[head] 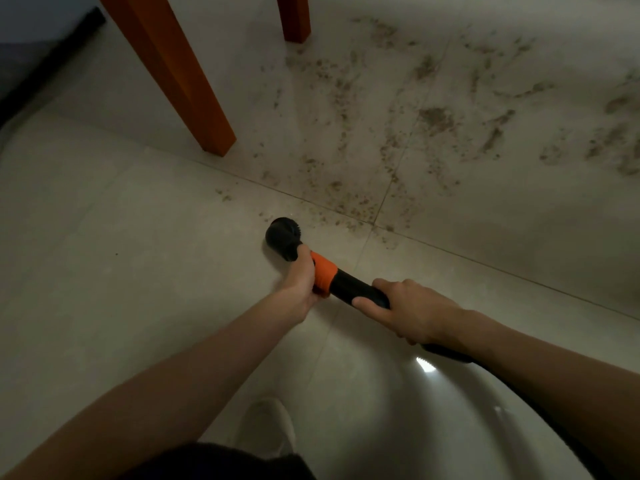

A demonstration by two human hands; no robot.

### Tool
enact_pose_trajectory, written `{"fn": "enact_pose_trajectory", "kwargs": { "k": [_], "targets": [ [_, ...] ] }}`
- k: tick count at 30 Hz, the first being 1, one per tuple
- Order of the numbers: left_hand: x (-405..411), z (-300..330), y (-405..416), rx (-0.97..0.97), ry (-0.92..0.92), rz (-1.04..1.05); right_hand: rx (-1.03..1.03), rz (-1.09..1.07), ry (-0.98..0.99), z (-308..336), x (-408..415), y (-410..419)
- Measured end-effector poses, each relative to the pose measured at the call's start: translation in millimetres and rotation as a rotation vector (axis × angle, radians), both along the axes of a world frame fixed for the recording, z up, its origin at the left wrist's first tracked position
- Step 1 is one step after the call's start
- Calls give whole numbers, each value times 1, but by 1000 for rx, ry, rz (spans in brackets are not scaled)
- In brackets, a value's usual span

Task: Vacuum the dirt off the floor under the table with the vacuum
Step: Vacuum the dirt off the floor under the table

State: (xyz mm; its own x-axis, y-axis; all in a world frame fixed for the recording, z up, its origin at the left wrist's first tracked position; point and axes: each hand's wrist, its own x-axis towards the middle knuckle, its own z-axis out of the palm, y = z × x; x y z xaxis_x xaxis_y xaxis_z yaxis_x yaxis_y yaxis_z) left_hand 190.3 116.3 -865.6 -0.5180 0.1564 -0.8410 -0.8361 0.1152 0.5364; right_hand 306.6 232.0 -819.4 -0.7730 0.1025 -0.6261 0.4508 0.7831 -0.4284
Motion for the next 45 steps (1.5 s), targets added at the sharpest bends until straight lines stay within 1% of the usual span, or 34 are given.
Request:
{"fn": "enact_pose_trajectory", "kwargs": {
  "k": [4,7,12,15,21,24,29,31,37,45],
  "targets": [
    [-19,-6,-6,-93,33,-12,-6,-8,-21,-2,-18,-12],
    [-32,-5,-11,-120,62,-9,-41,-30,-36,2,-33,-17],
    [-40,-1,-16,-102,27,-4,-18,-17,-54,11,-46,-21],
    [-47,-2,-20,-74,20,40,-2,-4,-64,12,-55,-25],
    [-64,3,-24,-62,24,103,-101,-40,-56,10,-75,-27],
    [-72,2,-25,-69,17,148,-103,-12,-38,4,-87,-28],
    [-90,1,-31,-59,28,246,-49,94,36,-7,-115,-30],
    [-98,-2,-34,-71,29,278,-66,106,51,-14,-124,-33],
    [-118,-1,-42,-109,100,296,-209,24,88,-29,-148,-47],
    [-153,4,-46,-180,173,232,-232,-39,142,-39,-177,-65]
  ]
}}
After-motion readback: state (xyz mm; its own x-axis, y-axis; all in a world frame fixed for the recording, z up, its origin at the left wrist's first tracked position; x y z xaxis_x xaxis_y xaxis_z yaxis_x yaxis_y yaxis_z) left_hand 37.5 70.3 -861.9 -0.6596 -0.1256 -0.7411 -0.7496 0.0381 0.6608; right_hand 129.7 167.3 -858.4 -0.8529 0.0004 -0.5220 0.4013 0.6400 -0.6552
